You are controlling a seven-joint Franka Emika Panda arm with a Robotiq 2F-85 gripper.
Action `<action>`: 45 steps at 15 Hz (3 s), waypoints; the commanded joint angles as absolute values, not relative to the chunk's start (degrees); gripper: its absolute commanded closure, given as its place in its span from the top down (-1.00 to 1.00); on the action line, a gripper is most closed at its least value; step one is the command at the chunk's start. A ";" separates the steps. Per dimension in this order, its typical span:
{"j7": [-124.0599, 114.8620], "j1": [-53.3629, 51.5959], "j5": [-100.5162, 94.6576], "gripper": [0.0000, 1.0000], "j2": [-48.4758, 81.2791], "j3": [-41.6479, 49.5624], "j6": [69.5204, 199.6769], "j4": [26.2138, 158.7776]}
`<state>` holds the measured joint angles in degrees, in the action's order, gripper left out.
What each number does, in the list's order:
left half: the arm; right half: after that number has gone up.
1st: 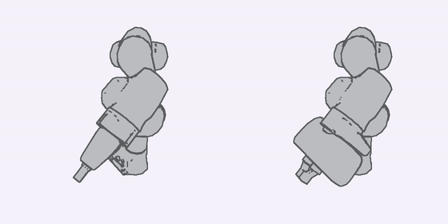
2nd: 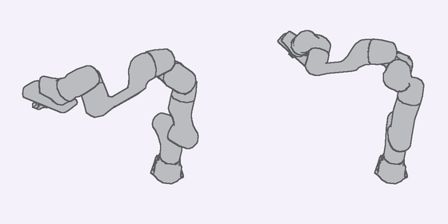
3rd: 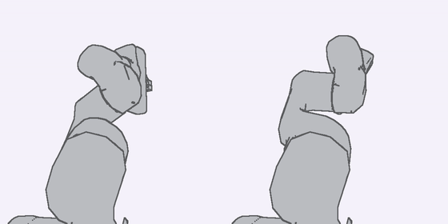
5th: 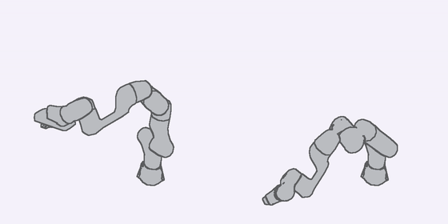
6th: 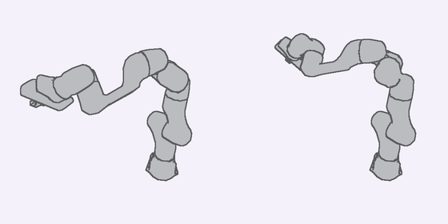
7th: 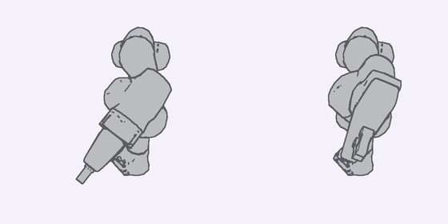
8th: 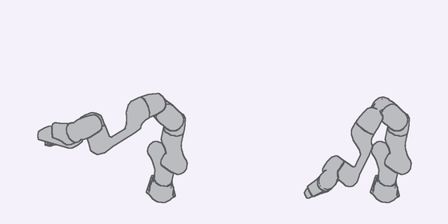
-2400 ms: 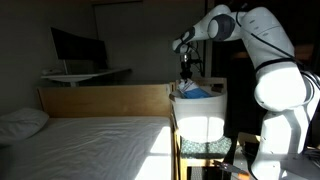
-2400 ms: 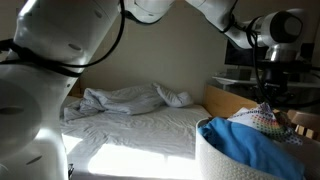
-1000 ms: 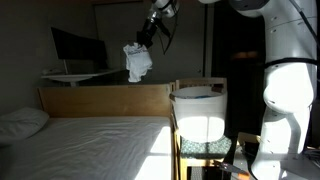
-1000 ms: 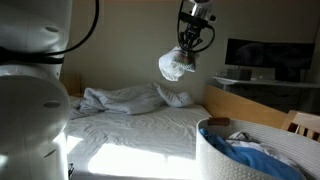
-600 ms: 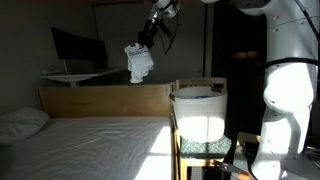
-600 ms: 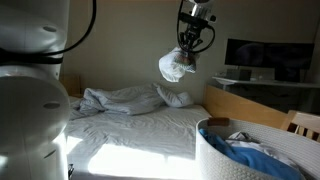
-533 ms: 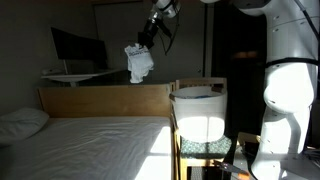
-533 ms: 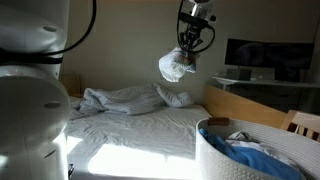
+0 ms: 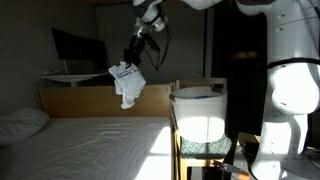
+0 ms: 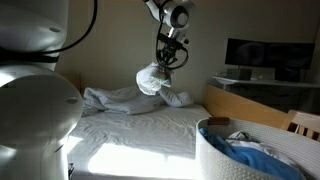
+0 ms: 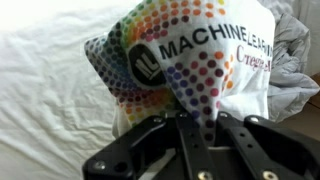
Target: Take the white and the blue cloths out of the basket and put them on the bed
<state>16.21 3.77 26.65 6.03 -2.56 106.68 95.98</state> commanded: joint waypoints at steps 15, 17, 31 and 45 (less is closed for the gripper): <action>16.67 -8.06 26.63 -0.67 -0.55 -8.30 120.94 112.51; 16.66 -8.06 26.63 -0.67 -0.54 -8.29 120.94 112.44; -12.89 -16.99 8.12 -0.80 33.44 -6.88 138.09 95.41; -24.52 -20.60 2.25 -0.67 54.41 -0.85 129.65 77.07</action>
